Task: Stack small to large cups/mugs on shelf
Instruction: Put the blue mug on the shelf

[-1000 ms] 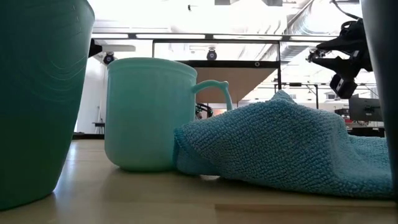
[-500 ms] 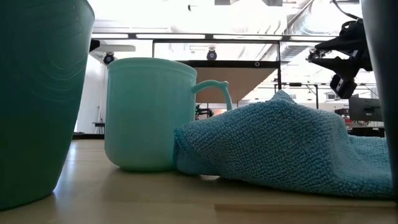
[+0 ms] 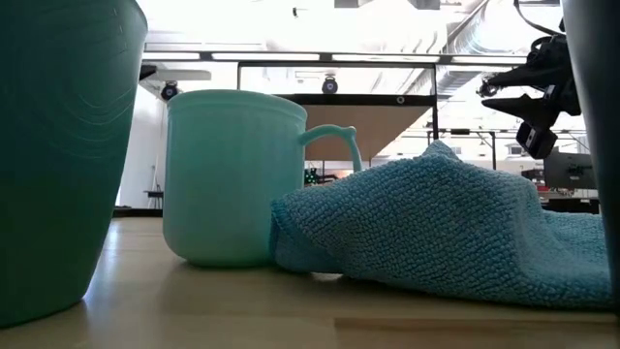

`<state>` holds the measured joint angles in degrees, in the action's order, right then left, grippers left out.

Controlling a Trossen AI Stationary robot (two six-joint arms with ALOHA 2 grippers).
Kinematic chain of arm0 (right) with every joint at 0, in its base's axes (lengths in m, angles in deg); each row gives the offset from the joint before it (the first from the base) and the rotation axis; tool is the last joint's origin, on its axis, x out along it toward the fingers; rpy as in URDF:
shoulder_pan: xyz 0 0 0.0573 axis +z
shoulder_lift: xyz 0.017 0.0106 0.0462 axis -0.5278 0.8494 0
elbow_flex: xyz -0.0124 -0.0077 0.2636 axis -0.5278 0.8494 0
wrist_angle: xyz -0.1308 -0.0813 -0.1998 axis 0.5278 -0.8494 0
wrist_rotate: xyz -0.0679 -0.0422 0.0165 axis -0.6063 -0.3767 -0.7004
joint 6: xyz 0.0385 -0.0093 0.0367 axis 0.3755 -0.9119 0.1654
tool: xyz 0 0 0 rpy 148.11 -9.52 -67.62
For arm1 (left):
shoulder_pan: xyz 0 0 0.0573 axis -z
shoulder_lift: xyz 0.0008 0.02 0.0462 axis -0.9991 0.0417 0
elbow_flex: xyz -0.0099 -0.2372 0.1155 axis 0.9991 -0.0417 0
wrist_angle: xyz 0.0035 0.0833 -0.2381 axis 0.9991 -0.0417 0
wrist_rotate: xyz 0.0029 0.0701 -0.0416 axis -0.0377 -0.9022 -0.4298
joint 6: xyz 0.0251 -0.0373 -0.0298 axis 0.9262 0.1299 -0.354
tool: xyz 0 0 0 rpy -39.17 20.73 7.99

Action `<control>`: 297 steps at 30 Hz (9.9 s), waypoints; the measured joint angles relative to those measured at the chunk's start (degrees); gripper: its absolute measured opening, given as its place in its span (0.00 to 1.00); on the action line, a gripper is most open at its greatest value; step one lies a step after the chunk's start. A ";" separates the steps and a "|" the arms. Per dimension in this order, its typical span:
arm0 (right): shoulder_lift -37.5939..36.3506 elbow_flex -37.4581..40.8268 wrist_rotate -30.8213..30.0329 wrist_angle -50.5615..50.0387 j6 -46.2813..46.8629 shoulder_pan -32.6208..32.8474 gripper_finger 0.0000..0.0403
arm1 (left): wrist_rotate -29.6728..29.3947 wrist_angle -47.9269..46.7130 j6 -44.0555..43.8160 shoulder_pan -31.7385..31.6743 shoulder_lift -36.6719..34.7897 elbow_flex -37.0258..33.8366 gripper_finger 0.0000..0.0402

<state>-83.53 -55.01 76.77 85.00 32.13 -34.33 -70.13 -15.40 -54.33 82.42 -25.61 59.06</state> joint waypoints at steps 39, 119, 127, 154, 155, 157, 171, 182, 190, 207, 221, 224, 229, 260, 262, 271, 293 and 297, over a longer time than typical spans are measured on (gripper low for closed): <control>24.92 -26.64 4.57 1.57 -12.12 7.24 0.28 | -0.25 2.80 -11.47 -0.04 0.00 0.01 0.34; 108.73 -101.09 -12.09 -47.82 40.14 26.51 0.28 | 3.64 -3.89 -4.02 -0.02 0.00 0.01 0.34; 109.63 -101.09 -12.47 -49.97 45.07 26.49 0.28 | 3.86 -3.87 -3.89 -0.04 0.02 0.01 0.34; 115.03 -101.04 -10.34 -50.19 43.76 24.86 0.28 | 3.82 -3.87 -3.91 -0.04 0.02 0.01 0.34; 115.14 -101.04 -10.31 -50.06 43.53 24.70 0.28 | 3.81 -3.89 -3.91 -0.04 0.02 0.01 0.34; 115.57 -101.04 -10.17 -49.70 43.06 24.44 0.28 | 3.77 -3.85 -3.91 -0.04 0.00 0.01 0.34; 116.50 -100.82 -9.05 -49.76 41.98 23.74 0.28 | 3.81 -3.86 -3.91 -0.04 0.02 0.01 0.34; 117.28 -100.63 -7.18 -47.48 41.99 23.45 0.28 | 3.81 -3.87 -3.46 -0.04 0.02 0.01 0.34; 117.79 -100.61 -7.01 -46.80 45.06 23.77 0.28 | 3.84 -3.87 -3.47 -0.04 0.02 0.01 0.34; 117.94 -100.61 -8.70 -49.05 51.65 25.07 0.28 | 4.08 -3.87 -3.96 -0.02 0.02 0.01 0.34; 117.98 -100.61 -8.88 -47.67 49.11 24.87 0.04 | 4.06 -3.87 -4.02 -0.04 0.02 0.01 0.34; 118.01 -100.69 -9.04 -46.58 48.91 24.87 0.02 | 4.07 -3.87 -4.02 -0.04 0.02 0.01 0.34; 118.05 -100.85 -9.05 -46.90 48.12 24.87 0.01 | 4.05 -3.87 -4.00 -0.04 0.02 0.01 0.34; 118.03 -132.27 -9.03 -83.21 44.94 24.82 0.00 | 4.05 -3.85 -3.43 -0.04 0.02 0.01 0.34; 117.86 -134.70 -9.03 -85.83 44.90 24.45 0.00 | 4.05 -3.85 -3.43 -0.02 0.01 0.01 0.34; 113.09 -133.02 -8.12 -87.23 41.56 20.98 0.00 | 3.66 -3.86 -3.44 -0.04 0.03 0.01 0.34; 107.57 -132.98 -5.77 -90.92 21.28 5.68 0.00 | 2.22 -3.68 -4.11 -0.03 0.04 0.01 0.34; 107.25 -132.98 -6.04 -90.90 16.99 0.21 0.00 | 2.11 -3.61 -4.20 -0.02 0.04 0.01 0.34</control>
<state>23.73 -187.99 70.72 -5.90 49.12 -34.13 -68.02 -19.01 -58.53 82.40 -25.57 59.07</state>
